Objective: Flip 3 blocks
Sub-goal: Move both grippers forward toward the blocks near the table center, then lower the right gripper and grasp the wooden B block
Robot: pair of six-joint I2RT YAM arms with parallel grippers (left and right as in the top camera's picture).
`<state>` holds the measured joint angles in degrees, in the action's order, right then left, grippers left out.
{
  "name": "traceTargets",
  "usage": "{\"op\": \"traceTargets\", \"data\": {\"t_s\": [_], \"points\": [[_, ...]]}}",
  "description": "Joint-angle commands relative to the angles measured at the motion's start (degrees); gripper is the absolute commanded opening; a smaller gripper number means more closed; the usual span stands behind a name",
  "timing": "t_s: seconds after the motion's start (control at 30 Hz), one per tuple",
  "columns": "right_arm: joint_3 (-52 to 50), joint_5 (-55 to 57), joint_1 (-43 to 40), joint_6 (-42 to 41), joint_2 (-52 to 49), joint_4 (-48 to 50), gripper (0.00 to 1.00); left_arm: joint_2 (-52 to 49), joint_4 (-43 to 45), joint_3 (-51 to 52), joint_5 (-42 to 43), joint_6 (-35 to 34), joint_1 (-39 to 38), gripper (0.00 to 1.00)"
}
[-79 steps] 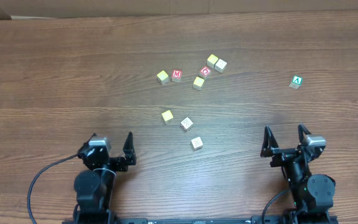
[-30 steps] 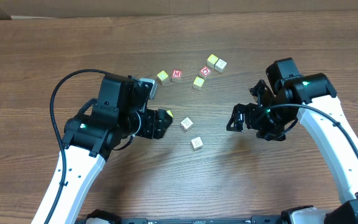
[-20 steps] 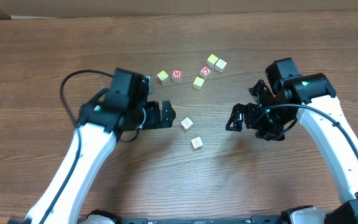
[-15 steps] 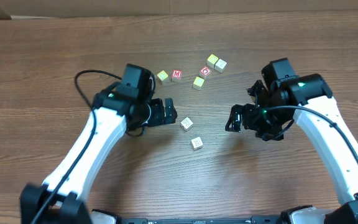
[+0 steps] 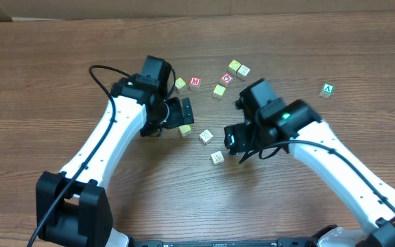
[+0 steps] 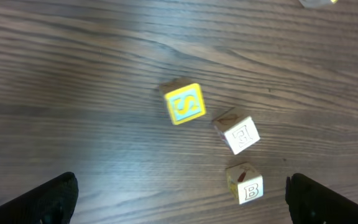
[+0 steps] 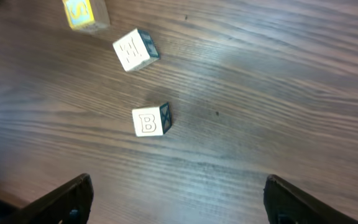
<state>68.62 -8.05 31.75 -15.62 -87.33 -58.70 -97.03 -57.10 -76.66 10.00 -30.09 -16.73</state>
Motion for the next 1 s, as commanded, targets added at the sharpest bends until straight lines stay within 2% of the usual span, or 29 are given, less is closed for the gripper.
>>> {"op": "traceTargets", "data": {"t_s": [0.0, 0.2, 0.43, 0.6, 0.73, 0.87, 0.97], "points": [[-4.70, 1.60, 2.75, 1.25, -3.13, 2.97, 0.88, -0.46, -2.10, -3.45, -1.51, -0.79, 3.10, 1.00], [-6.86, 1.68, 6.99, 0.98, -7.58, 9.18, 0.90, -0.48, -4.13, -3.89, 0.11, -0.28, 7.13, 1.00], [-6.86, 1.99, 8.41, 0.79, -15.47, 13.25, 0.80, -0.46, -4.63, -3.89, 0.11, -0.11, 7.43, 1.00], [-6.64, 2.08, 8.41, 0.33, -17.27, 14.32, 0.68, -0.46, -4.70, -3.89, 0.13, -0.13, 7.43, 1.00], [-5.75, 2.03, 8.37, -0.74, -17.27, 14.97, 0.68, -0.46, -4.68, -3.89, 0.15, -0.13, 7.39, 1.00], [-5.03, 2.05, 8.37, -0.57, -17.27, 15.15, 0.59, -0.46, -4.72, -3.89, 0.15, -0.15, 7.39, 1.00], [-4.66, 2.05, 8.39, 0.70, -17.27, 16.46, 0.60, -0.46, -4.90, -3.89, 0.15, -0.13, 7.39, 1.00]]}}
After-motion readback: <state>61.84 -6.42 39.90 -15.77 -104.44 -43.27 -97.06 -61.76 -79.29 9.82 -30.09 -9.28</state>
